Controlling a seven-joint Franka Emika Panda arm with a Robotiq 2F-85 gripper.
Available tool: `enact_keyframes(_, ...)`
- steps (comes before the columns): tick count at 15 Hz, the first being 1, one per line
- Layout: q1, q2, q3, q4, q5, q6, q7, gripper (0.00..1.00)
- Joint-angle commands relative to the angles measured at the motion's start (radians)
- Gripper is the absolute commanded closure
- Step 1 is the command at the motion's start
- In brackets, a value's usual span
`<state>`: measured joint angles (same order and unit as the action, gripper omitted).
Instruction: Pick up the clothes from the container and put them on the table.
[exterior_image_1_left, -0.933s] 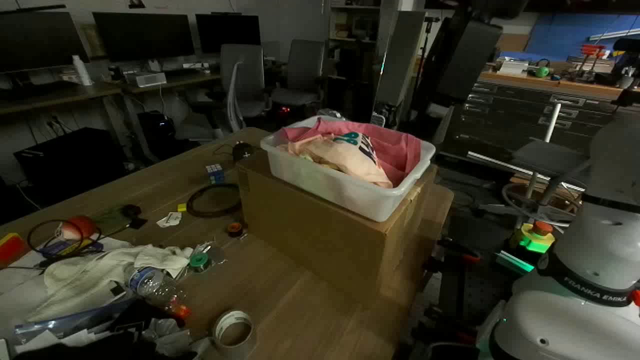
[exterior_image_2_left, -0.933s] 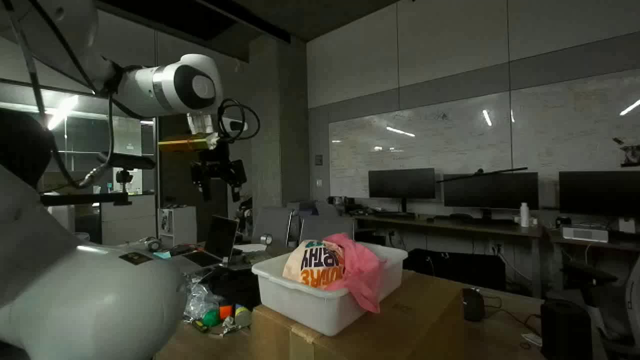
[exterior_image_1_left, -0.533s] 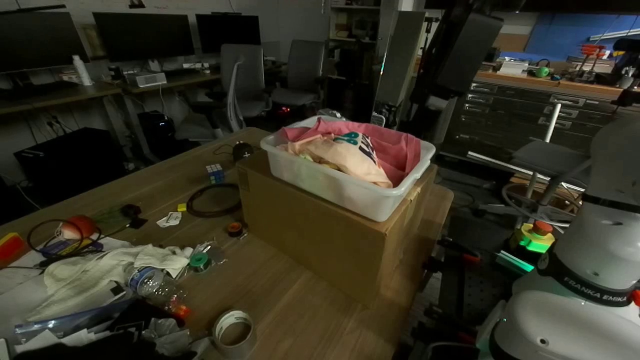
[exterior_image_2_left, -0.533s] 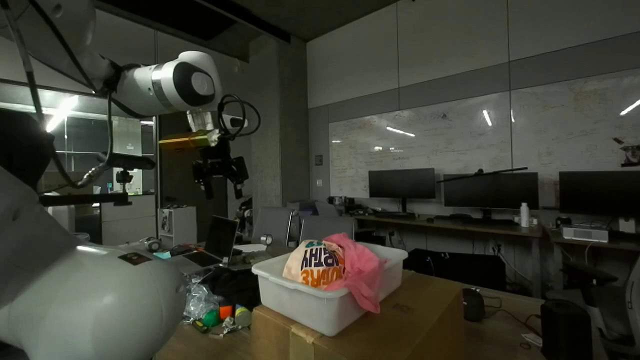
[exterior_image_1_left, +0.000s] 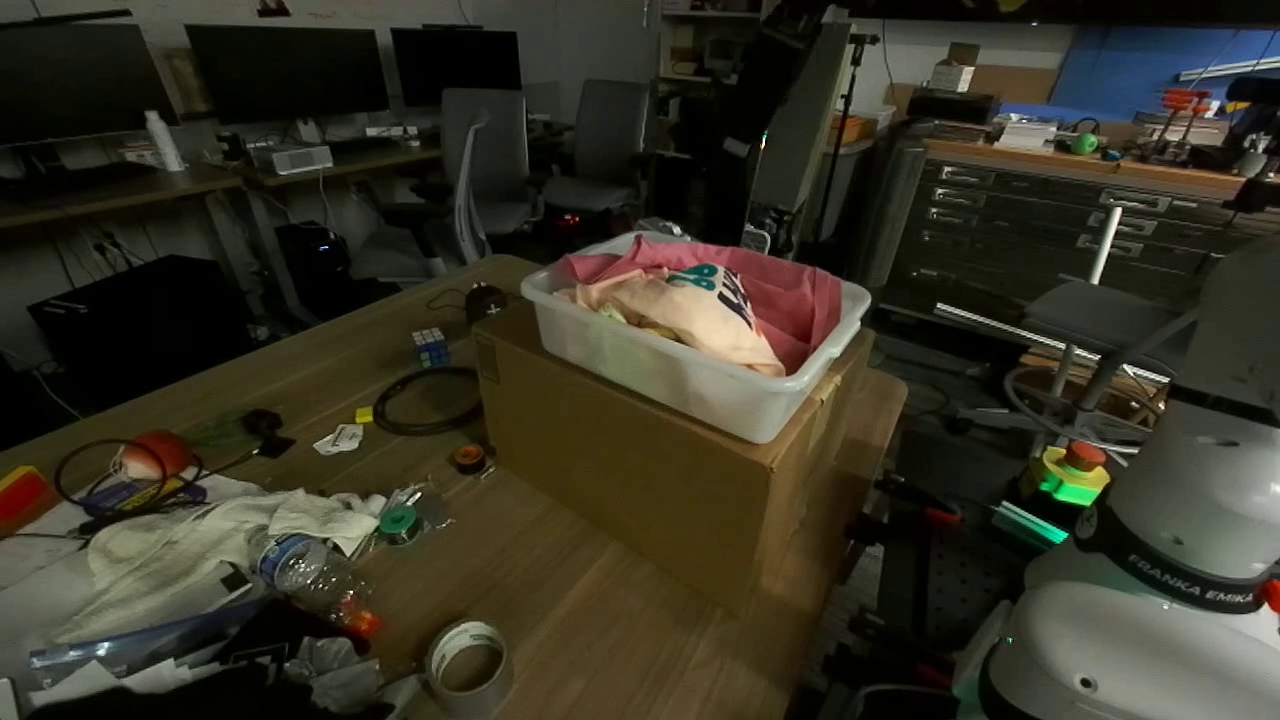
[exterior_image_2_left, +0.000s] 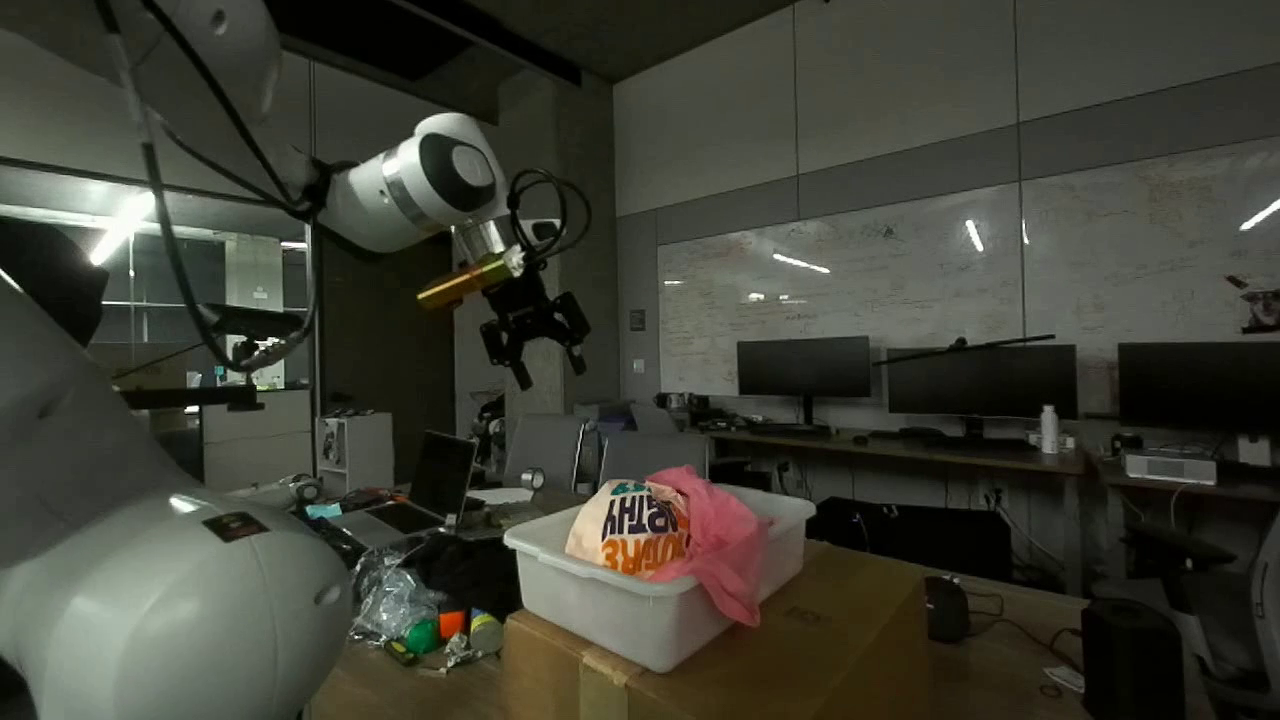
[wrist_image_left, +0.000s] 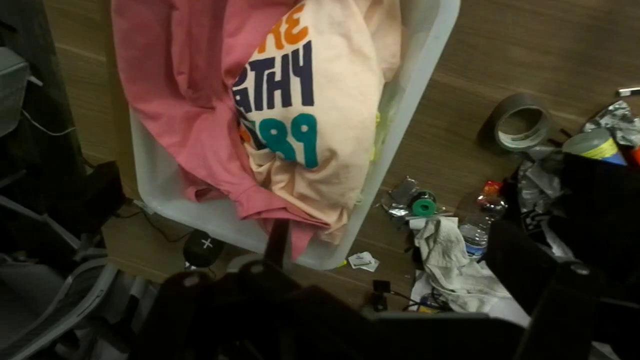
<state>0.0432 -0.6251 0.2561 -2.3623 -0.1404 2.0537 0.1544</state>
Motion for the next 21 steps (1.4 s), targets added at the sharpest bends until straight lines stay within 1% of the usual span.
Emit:
enact_keyframes(1, -0.027, 0.134, -0.028, 0.056, -0.039, 0.041, 0.028, 0.0)
enact_keyframes(7, -0.016, 0.294, -0.122, 0.035, 0.075, 0.047, 0.014, 0.0)
enact_keyframes(10, -0.021, 0.346, -0.16, 0.027, 0.131, 0.051, 0.005, 0.0)
enact_keyframes(12, -0.026, 0.373, -0.179, 0.029, 0.146, 0.043, 0.007, 0.0)
enact_keyframes(15, -0.024, 0.397, -0.194, 0.032, 0.161, 0.033, 0.008, 0.0)
enact_keyframes(21, -0.025, 0.418, -0.187, 0.023, 0.118, 0.07, 0.015, 0.0)
